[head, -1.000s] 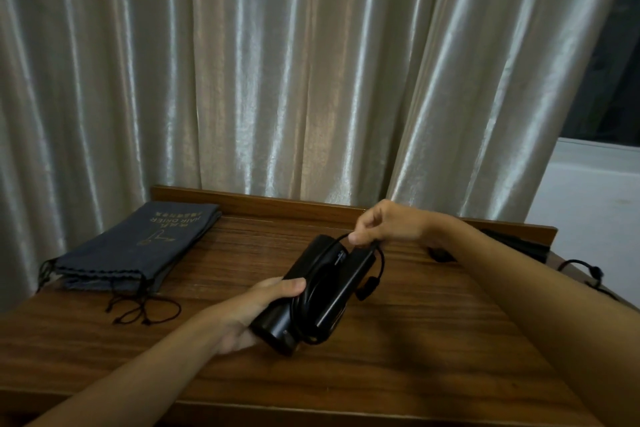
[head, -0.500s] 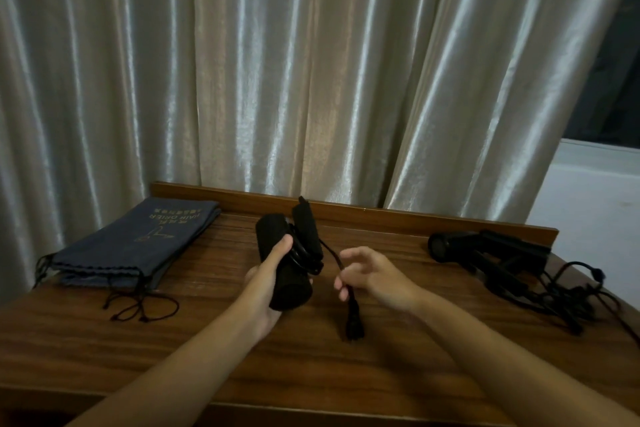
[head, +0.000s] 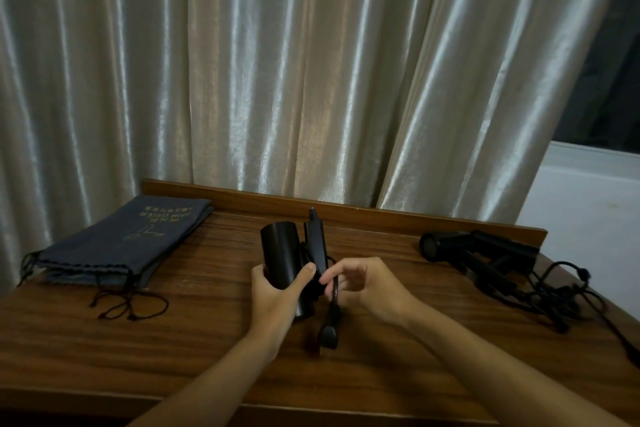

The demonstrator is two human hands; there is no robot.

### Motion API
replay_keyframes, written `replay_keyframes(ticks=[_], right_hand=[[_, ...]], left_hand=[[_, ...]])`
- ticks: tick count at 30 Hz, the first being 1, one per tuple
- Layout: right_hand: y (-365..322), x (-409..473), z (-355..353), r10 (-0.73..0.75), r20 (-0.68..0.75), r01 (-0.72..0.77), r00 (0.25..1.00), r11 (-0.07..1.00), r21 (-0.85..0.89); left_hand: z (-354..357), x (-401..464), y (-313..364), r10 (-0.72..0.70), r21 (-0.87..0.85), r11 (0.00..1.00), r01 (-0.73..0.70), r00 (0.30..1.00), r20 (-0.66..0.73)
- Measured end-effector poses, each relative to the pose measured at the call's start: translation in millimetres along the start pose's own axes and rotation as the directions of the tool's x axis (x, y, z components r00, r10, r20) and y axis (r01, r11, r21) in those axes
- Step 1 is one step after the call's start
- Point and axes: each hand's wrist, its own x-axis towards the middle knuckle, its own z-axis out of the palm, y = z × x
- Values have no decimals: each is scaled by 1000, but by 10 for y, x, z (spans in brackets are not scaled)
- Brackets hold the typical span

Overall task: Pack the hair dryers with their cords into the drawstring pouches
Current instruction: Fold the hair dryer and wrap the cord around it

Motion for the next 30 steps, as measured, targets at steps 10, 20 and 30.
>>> replay_keyframes(ticks=[10, 20, 30], right_hand=[[191, -20, 206, -413, 79, 292, 907, 485, -824], [-19, -32, 340, -388, 390, 502, 835, 247, -829], [-281, 57, 385, -61, -73, 65, 995, 996, 53]], left_hand=[[-178, 110, -59, -304, -321, 888, 329, 944, 128], [-183, 123, -80, -334, -293, 888, 355, 935, 121], [-212, 139, -100, -292, -281, 901, 330, 941, 169]])
